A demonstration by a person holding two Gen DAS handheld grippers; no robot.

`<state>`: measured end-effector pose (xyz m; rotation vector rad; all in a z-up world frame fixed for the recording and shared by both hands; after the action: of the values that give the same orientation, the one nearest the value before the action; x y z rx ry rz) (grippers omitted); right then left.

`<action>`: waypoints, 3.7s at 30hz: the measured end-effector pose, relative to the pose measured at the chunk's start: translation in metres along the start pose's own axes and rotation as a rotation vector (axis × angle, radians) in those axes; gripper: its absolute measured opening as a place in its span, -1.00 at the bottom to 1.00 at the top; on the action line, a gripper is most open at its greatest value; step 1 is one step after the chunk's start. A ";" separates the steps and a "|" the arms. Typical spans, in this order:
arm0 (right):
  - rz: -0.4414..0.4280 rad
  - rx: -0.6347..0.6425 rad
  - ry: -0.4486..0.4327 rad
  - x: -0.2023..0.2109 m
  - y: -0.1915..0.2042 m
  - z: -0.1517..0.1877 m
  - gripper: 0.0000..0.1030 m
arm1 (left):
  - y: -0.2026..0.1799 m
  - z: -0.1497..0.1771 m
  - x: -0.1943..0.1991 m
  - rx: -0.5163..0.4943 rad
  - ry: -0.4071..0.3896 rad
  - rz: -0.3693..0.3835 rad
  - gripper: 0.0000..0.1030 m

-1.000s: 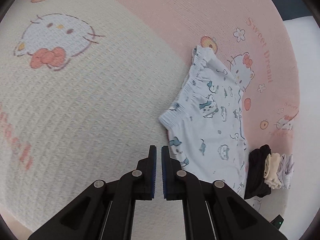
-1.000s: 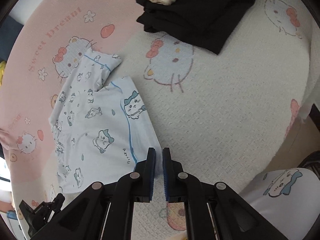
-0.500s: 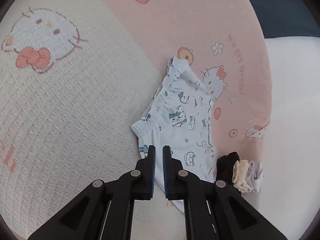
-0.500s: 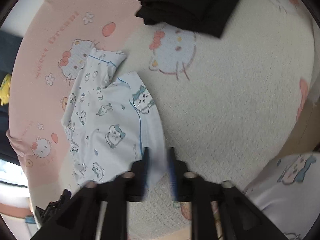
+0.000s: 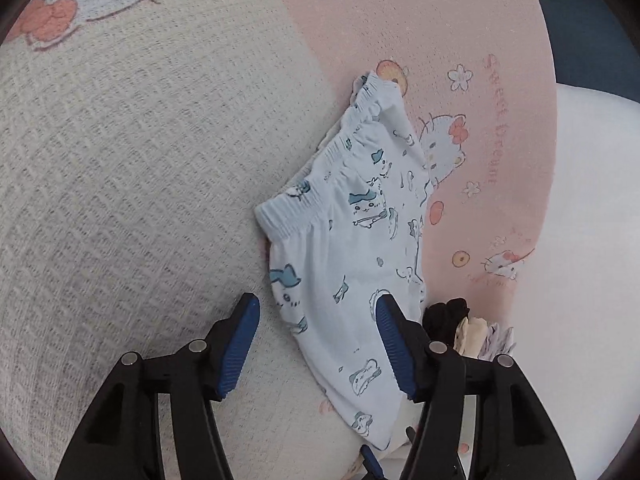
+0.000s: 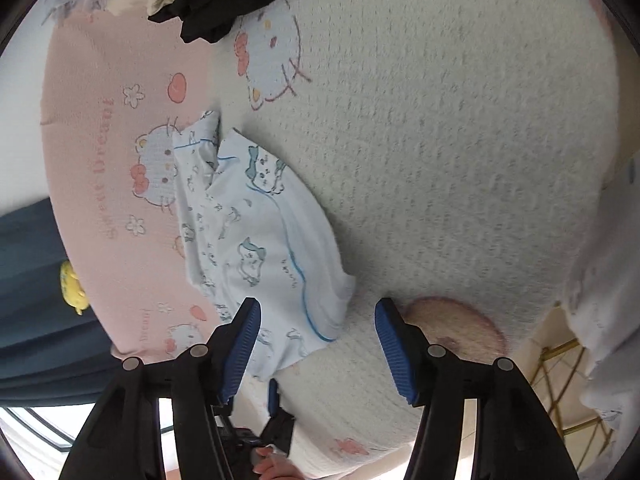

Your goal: Fold clothes

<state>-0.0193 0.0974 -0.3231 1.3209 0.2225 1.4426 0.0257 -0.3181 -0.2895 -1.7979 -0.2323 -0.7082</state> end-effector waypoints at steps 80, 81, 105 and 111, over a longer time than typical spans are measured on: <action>0.548 0.661 -0.214 -0.059 0.123 -0.038 -0.21 | -0.025 0.050 0.028 -0.359 0.072 -0.441 -0.74; 0.519 0.666 -0.229 -0.056 0.128 -0.038 -0.19 | -0.025 0.049 0.032 -0.350 0.068 -0.430 -0.62; 0.389 0.893 -0.057 -0.056 0.169 -0.042 0.09 | -0.055 0.016 0.065 -0.466 0.045 -0.462 0.10; 0.234 0.707 0.025 -0.064 0.156 -0.083 0.09 | -0.087 0.018 0.037 -0.606 0.104 -0.513 0.10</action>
<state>-0.1890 0.0312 -0.2752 1.9445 0.6564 1.6493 0.0192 -0.2787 -0.2021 -2.2906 -0.4540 -1.3394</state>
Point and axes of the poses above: each gripper's, at about its wrist camera, not at the fingertips, and x roughly against the way its jaws point, y to its left, z to its underside, the point moved 3 cm from there along -x, roughly the way its jaws point, and after that the axes turned 9 degrees about -x, right-handed, at the moved point
